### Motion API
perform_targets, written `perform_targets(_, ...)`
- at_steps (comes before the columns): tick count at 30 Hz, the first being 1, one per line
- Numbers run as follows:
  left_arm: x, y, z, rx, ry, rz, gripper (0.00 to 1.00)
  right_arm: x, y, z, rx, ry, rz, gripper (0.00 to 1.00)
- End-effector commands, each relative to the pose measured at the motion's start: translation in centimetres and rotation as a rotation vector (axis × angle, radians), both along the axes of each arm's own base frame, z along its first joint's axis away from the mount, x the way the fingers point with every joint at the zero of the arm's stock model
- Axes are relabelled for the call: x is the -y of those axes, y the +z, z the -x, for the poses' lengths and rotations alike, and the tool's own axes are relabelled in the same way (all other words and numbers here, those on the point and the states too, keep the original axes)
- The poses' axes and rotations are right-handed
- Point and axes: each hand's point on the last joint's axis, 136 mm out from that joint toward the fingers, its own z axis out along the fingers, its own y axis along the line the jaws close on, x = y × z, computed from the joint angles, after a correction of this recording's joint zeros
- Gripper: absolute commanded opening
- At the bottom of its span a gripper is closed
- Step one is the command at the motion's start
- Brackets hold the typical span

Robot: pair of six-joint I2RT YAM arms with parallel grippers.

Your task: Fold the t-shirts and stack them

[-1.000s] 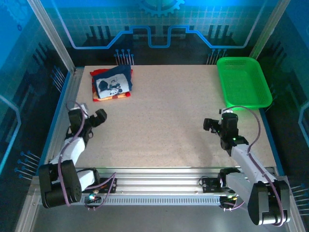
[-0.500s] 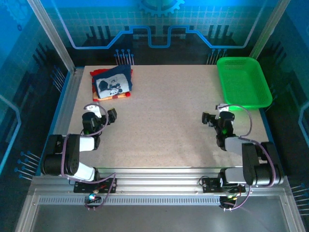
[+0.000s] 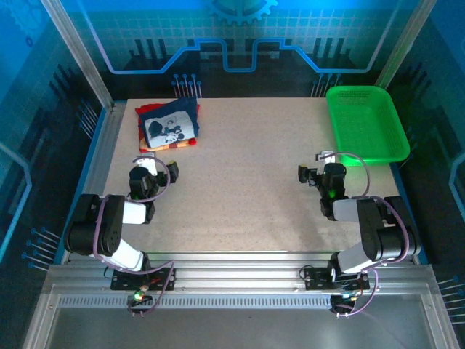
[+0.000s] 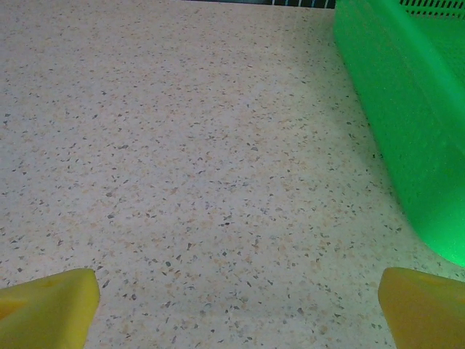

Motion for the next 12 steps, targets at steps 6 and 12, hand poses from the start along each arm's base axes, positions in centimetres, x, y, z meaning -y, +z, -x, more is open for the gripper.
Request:
perform_targets(6, -0.11, 0.64, -0.74, 0.012, 0.008, -0.036, 0.99, -0.51, 1.52, -1.09, 0.049, 0.023, 0.016, 1.00)
perform_targets(12, -0.05, 0.65, -0.79, 0.010, 0.009, -0.039, 0.99, -0.99, 1.50, -1.11, 0.047, 0.069, -0.003, 1.00)
